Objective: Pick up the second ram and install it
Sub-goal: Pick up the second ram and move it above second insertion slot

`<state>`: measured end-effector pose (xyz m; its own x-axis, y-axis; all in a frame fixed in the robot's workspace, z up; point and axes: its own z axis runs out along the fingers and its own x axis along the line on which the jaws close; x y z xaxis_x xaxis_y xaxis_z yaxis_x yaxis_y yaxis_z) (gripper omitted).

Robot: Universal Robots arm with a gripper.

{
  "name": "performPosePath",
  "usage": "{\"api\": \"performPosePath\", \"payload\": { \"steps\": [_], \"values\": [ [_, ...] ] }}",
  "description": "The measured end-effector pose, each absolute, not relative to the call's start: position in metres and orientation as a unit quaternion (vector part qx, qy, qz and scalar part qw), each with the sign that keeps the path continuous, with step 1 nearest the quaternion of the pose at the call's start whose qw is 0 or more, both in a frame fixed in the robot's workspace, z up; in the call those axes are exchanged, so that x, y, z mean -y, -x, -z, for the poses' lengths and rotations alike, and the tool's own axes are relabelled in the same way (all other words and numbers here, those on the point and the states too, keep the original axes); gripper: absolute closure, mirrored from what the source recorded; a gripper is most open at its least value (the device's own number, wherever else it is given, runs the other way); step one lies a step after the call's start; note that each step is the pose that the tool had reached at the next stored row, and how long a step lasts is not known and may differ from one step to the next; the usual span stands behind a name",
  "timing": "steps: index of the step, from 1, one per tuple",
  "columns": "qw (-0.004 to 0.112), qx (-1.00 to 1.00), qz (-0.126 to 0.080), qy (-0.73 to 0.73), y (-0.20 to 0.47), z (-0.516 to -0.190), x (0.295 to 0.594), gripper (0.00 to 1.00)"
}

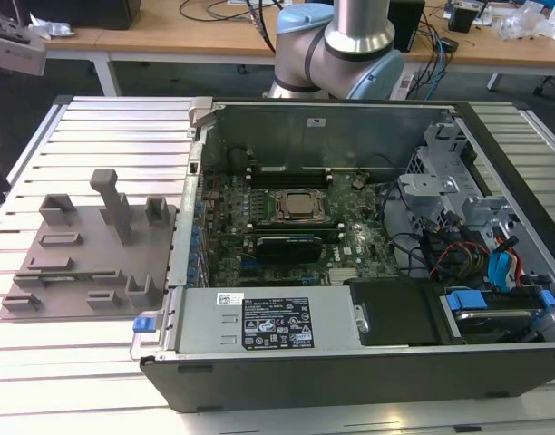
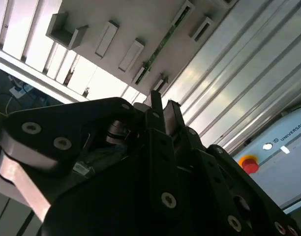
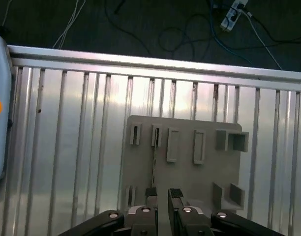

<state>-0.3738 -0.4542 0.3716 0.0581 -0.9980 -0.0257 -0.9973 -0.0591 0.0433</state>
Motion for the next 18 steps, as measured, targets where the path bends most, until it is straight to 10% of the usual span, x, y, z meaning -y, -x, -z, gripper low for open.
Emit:
{"api": "performPosePath", "payload": {
  "steps": [18],
  "values": [
    [0.006,0.757,0.023,-0.653,0.369,-0.345,0.453,0.76]
  ]
}}
